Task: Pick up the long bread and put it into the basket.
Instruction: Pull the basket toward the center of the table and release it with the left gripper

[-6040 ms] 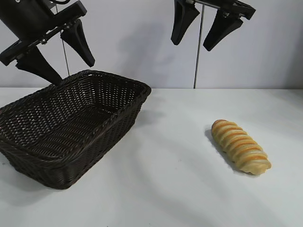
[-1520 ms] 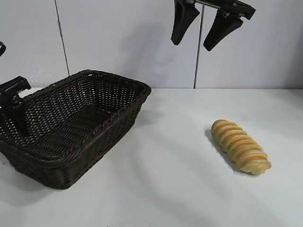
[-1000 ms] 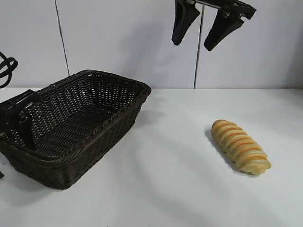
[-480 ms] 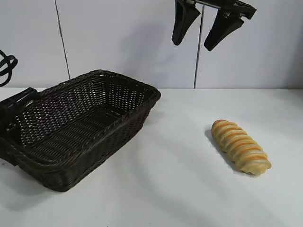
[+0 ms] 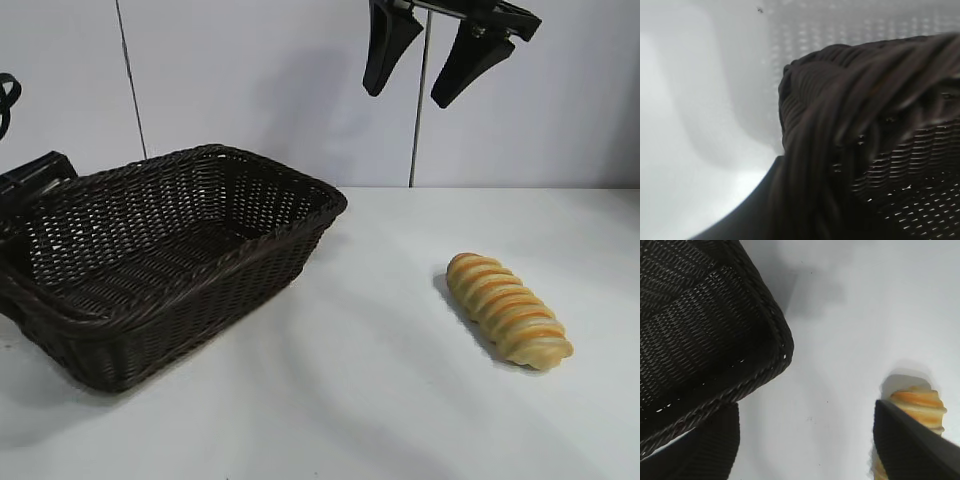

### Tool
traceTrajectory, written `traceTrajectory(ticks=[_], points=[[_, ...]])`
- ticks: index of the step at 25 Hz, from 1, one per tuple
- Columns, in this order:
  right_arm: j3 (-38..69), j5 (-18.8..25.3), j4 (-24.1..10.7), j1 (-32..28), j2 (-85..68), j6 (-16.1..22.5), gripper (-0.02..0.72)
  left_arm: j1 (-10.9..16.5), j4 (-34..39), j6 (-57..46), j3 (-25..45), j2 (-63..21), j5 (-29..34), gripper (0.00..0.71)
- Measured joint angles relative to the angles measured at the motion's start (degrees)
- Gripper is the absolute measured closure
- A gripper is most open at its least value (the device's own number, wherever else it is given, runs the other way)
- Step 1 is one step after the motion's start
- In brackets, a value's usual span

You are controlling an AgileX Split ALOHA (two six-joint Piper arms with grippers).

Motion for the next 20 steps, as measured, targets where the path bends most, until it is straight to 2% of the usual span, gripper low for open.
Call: traceTrajectory(ticks=[4,11,16,20], points=[[0.00,-0.11,0.00,0.00,0.00,0.00,0.164,0.68,-0.80,5.68,-2.08,1.19,2.79,0.608],[0.00,-0.05,0.00,0.00,0.00,0.00,0.164,5.25,-8.85,28.28,-8.90,7.22,10.34,0.608],[0.00,-0.05,0.00,0.00,0.00,0.00,0.164,5.36,-9.24,41.67,-15.89,13.51,18.64,0.608],[0.00,-0.05,0.00,0.00,0.00,0.00,0.164,5.36,-8.67,46.90,-21.93,17.79,21.59,0.609]])
